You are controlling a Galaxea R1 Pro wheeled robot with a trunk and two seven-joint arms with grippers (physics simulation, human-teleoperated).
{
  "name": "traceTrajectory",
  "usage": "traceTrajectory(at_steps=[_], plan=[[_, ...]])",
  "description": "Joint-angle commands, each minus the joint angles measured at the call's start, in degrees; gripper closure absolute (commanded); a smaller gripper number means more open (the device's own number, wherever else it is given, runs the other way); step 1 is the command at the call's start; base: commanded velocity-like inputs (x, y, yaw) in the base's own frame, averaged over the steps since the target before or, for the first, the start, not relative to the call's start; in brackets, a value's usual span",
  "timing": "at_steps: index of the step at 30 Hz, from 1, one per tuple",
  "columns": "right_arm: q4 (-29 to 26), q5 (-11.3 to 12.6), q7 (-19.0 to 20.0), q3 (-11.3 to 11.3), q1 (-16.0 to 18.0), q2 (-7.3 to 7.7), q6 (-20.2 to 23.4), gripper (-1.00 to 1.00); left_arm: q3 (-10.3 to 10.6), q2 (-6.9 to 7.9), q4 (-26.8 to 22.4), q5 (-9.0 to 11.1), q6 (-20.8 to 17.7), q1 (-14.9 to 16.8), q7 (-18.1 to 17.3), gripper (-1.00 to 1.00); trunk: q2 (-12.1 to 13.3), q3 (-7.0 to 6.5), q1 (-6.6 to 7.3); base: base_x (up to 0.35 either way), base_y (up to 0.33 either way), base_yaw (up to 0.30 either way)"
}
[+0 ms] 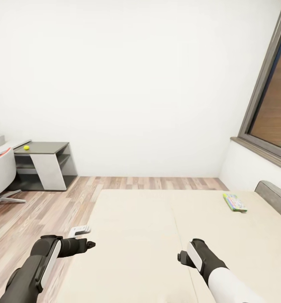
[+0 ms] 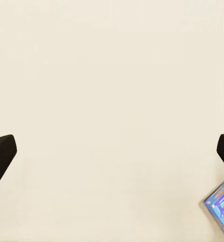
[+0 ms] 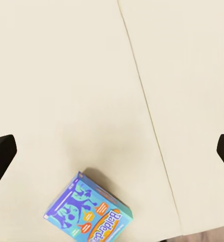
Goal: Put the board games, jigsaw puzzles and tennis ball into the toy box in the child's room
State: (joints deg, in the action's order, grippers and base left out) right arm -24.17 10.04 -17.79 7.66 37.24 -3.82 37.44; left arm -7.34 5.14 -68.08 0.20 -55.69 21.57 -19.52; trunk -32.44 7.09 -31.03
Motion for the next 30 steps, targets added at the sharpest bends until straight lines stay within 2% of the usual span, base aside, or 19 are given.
traceTrajectory(at_steps=[1,30], plan=[[-0.08,0.63,-0.49,0.14,0.03,-0.02,0.13,-1.00,-0.06,-0.03,-0.04,-0.01,-0.29,0.05,-0.17,-1.00,-0.11,0.21,-0.02,0.000,0.000,0.066],[0.06,0.07,-0.40,0.07,0.03,-0.57,0.44,-1.00,-0.13,0.12,-0.39,-0.03,-0.04,0.05,-0.12,-1.00,-0.11,2.90,-0.02,0.000,0.000,0.071]])
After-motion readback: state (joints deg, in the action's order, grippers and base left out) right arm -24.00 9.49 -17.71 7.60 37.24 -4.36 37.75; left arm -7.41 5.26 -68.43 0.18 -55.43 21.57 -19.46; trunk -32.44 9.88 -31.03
